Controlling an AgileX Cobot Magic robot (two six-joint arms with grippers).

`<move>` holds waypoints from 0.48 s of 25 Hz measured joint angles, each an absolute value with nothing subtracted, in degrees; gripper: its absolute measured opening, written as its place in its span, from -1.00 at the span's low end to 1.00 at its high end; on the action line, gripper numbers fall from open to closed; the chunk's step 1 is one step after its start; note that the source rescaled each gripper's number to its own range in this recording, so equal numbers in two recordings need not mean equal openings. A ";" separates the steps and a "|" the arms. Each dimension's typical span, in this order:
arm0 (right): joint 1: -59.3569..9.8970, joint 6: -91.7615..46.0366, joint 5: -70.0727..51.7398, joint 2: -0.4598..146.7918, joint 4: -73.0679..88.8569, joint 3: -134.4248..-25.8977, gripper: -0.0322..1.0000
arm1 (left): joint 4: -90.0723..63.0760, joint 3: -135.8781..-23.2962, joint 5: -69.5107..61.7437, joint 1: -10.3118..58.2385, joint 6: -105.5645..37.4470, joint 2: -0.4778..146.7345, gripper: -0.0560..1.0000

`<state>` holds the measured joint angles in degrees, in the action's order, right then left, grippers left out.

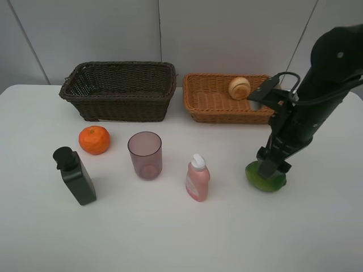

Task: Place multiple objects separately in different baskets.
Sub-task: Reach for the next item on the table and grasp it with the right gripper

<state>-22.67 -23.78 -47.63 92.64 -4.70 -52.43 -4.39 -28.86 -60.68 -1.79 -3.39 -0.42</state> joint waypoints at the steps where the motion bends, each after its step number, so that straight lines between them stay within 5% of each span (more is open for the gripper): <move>1: -22.67 -24.16 -47.13 92.80 -4.70 -52.36 1.00 | -4.39 -28.86 -60.68 -1.79 -3.39 -0.42 0.71; 12: -22.67 -26.60 -44.84 97.37 -4.98 -52.08 1.00 | -4.39 -28.86 -60.68 -1.79 -3.39 -0.42 0.71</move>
